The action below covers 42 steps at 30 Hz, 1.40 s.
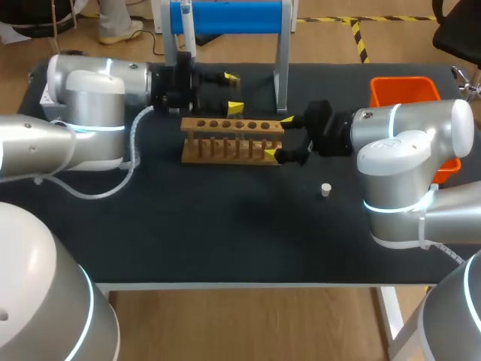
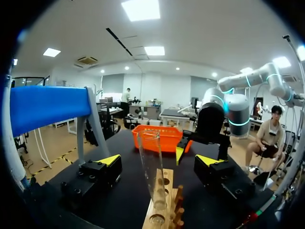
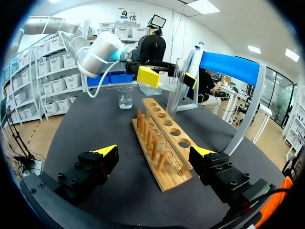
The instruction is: Invert the test tube, pick up the pipette, mount the tip to pipette, aspirate from beaker and dispense into the tube, eject the tip, return the pipette, and cap with the stopper.
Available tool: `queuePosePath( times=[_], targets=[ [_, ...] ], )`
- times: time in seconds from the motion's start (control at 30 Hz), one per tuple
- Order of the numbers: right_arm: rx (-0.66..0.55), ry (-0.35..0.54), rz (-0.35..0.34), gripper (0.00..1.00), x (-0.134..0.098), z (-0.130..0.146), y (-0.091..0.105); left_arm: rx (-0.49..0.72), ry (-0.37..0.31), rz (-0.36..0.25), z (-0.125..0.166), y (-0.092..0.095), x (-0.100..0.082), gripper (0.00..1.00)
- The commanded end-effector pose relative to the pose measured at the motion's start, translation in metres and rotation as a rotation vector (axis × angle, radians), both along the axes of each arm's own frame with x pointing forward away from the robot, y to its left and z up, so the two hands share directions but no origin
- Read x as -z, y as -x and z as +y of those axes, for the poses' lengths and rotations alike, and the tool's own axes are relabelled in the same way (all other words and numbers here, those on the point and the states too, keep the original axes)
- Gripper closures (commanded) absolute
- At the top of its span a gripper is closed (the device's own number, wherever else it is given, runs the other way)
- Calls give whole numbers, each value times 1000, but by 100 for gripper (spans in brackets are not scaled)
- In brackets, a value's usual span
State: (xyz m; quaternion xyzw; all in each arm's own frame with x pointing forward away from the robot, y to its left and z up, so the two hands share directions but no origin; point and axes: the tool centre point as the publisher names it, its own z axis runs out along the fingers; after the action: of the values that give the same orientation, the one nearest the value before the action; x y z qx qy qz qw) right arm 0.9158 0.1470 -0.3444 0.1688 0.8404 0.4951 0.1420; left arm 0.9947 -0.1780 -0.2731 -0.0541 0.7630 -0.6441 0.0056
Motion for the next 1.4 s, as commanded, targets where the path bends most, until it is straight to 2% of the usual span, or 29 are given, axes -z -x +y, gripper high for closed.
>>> queuePosePath(
  times=[0.03,0.27,0.53,0.6,0.87,1.4],
  targets=[
    [-2,1,2,0,-1,-1,0,-18,-54,10,17,15,-22,0],
    [-2,1,2,0,-1,-1,0,-32,-102,16,32,31,-38,0],
    [-2,1,2,0,-1,-1,0,-77,-131,41,41,43,-44,0],
    [-2,1,2,0,-1,-1,0,-119,-139,56,56,53,-46,0],
    [-2,1,2,0,-1,-1,0,-347,-228,97,135,116,-66,0],
    [-2,1,2,0,-1,-1,0,-347,-228,97,135,116,-66,0]
  ],
)
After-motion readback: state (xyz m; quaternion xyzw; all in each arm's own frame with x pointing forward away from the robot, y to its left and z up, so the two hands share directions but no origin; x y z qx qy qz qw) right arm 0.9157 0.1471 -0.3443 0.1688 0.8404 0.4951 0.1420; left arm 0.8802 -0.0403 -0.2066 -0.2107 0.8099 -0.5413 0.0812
